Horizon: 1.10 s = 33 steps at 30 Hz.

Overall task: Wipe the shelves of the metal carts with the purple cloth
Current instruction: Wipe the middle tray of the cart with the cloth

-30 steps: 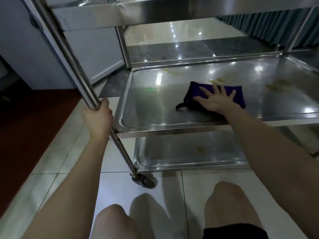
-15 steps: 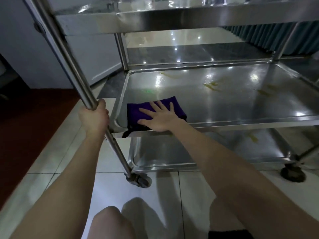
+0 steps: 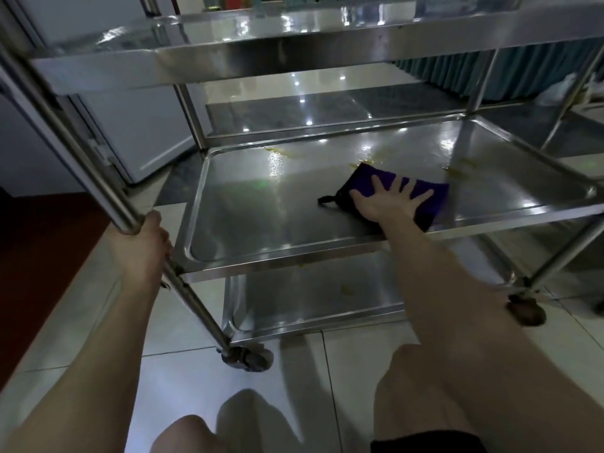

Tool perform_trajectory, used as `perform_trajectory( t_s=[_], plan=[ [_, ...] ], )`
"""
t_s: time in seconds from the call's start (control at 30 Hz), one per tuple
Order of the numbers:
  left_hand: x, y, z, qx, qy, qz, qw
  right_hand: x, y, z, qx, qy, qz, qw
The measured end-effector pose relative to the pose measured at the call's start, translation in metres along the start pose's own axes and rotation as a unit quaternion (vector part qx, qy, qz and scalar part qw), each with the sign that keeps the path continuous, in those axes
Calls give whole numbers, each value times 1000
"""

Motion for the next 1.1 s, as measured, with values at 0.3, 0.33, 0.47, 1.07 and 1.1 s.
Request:
perform_trajectory(
  t_s=[0.3,0.33,0.47,1.07,1.1],
  plan=[
    [-2,-6,3,11,4,17,1000,64,50,311,-330,14,58,942],
    [-2,-6,3,8,-1,17,1000,61,48,306,-340,13,57,938],
    [-1,-7,4,-8,-10,16,1000,36,16,213,-277,5,40,960],
    [-3,-12,7,-4,-12,35,999,65,31,317,-284,19,32,958],
    [-3,-12,7,-2,-12,34,999,66,34,315,-304,13,36,952]
  ],
)
Point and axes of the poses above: each hand's wrist, its own y-axis away from the middle knuckle, its own x-axis out of the palm, z = x × y, the point moved 7 cm from there along -y, towards the middle knuckle, and after that the axes turned 14 degrees about -x, right-handed, at the moved point
